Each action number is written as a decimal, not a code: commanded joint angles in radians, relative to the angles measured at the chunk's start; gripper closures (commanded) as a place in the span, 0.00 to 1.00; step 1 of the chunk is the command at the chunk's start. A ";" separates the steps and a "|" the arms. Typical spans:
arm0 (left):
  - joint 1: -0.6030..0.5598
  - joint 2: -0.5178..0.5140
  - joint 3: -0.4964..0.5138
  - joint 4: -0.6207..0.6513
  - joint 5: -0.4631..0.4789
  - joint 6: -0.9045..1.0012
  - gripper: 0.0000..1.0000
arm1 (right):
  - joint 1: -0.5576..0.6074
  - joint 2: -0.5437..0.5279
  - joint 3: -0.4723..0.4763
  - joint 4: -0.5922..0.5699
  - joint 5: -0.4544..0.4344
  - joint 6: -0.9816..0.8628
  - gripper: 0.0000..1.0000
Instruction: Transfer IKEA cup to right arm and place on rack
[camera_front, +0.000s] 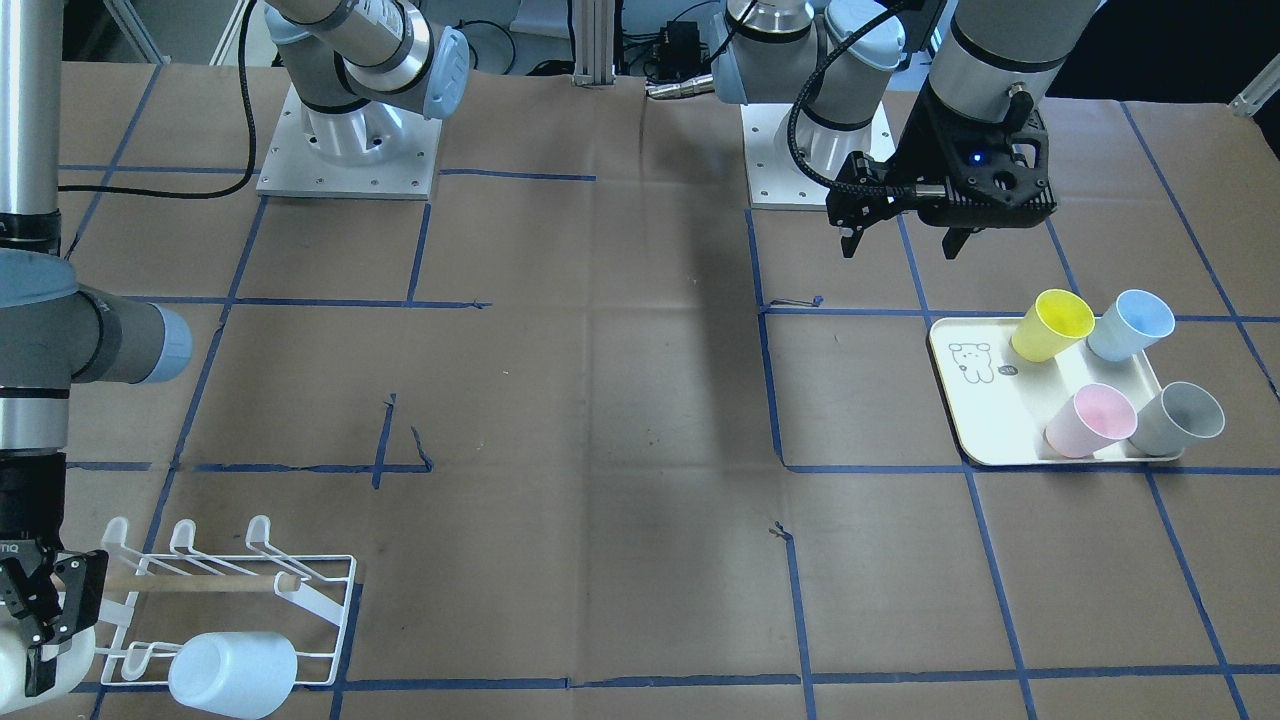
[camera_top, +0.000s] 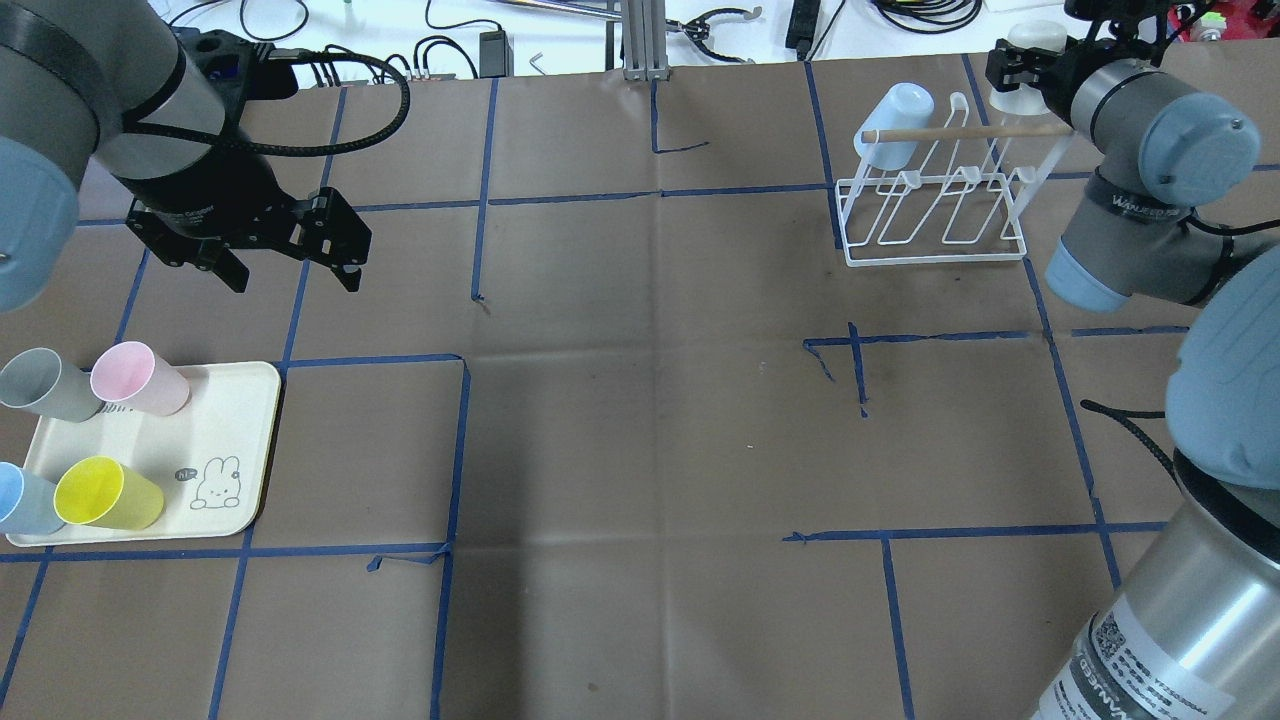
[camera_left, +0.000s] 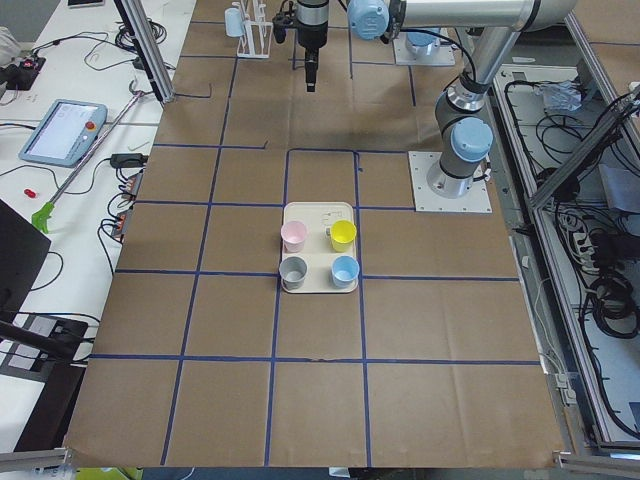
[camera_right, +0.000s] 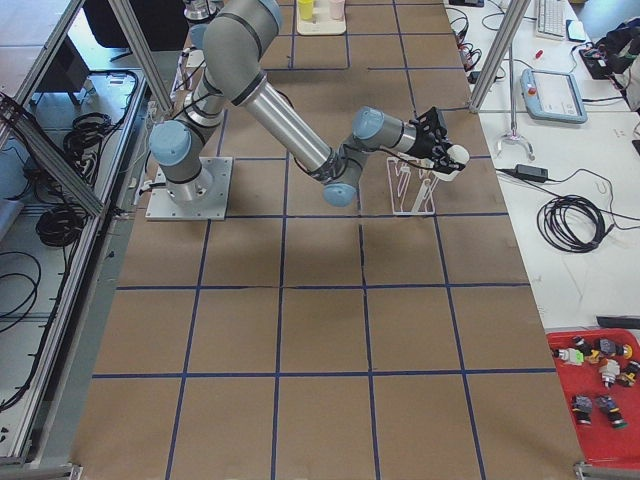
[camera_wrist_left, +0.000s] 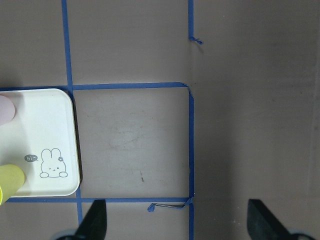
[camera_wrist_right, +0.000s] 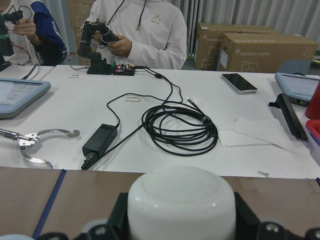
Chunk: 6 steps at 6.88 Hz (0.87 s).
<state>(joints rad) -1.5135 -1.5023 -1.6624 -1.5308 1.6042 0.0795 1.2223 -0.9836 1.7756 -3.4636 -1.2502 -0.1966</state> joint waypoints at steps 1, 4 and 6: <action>-0.002 -0.030 0.035 0.009 -0.013 -0.001 0.01 | -0.001 0.002 0.002 0.000 -0.001 0.017 0.02; -0.030 -0.052 0.053 0.009 -0.012 -0.024 0.01 | -0.001 0.002 -0.002 0.008 -0.006 0.020 0.00; -0.031 -0.053 0.052 0.009 -0.010 -0.024 0.01 | 0.002 -0.010 -0.007 0.011 -0.005 0.017 0.00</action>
<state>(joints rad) -1.5424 -1.5546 -1.6100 -1.5218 1.5932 0.0574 1.2217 -0.9862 1.7714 -3.4554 -1.2558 -0.1766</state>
